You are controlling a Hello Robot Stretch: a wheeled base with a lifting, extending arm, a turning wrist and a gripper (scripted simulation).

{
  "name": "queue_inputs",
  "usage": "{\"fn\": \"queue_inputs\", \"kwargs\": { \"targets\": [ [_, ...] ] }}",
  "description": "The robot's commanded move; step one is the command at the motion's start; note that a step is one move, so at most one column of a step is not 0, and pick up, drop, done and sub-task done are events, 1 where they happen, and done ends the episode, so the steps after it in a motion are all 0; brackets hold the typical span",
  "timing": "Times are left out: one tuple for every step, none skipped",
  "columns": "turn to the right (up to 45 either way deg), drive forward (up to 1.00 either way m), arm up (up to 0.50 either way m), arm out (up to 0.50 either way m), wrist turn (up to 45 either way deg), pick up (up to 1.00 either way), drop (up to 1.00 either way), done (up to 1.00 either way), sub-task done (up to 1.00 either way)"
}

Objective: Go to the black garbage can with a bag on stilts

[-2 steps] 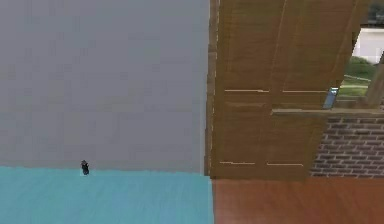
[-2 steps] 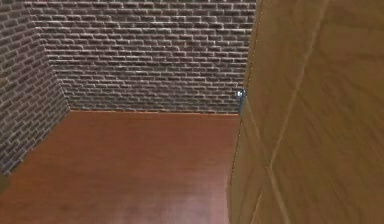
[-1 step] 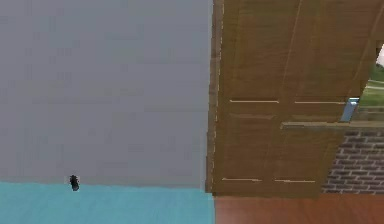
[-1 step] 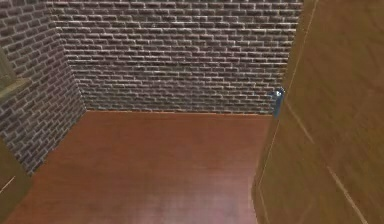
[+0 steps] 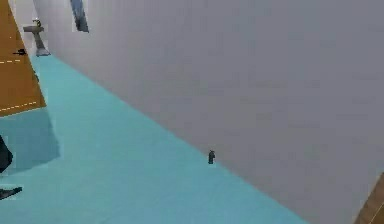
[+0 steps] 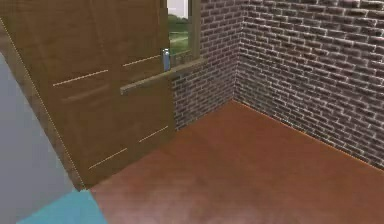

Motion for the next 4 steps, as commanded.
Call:
{"fn": "queue_inputs", "kwargs": {
  "targets": [
    [-42.0, 0.0, 0.0, 0.0, 0.0, 0.0, 0.0, 0.0, 0.0],
    [0.0, 0.6, 0.0, 0.0, 0.0, 0.0, 0.0, 0.0, 0.0],
    [-15.0, 0.0, 0.0, 0.0, 0.0, 0.0, 0.0, 0.0, 0.0],
    [0.0, 0.0, 0.0, 0.0, 0.0, 0.0, 0.0, 1.0, 0.0]
  ]
}}
